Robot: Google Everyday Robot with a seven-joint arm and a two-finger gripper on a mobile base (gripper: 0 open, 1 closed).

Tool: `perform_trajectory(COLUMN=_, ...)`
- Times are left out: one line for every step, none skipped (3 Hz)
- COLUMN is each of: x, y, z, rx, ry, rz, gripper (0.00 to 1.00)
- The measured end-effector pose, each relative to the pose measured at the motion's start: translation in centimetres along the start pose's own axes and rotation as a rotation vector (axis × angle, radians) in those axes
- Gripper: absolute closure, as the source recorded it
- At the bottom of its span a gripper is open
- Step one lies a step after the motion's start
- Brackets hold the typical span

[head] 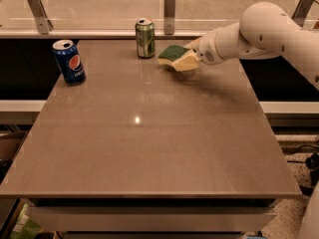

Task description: Move sponge near green can

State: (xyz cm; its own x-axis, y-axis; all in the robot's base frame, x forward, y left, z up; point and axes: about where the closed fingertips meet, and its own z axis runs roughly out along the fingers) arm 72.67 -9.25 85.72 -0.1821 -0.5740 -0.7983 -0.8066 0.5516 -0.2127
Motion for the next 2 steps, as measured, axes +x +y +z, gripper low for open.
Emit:
perform_trajectory(x=0.15, y=0.45, z=2.81, rx=-0.028, ry=0.026, rz=0.004, gripper=1.0)
perform_trajectory(x=-0.04, y=0.51, z=3.67, rx=-0.041, ry=0.023, rz=0.002, gripper=1.0)
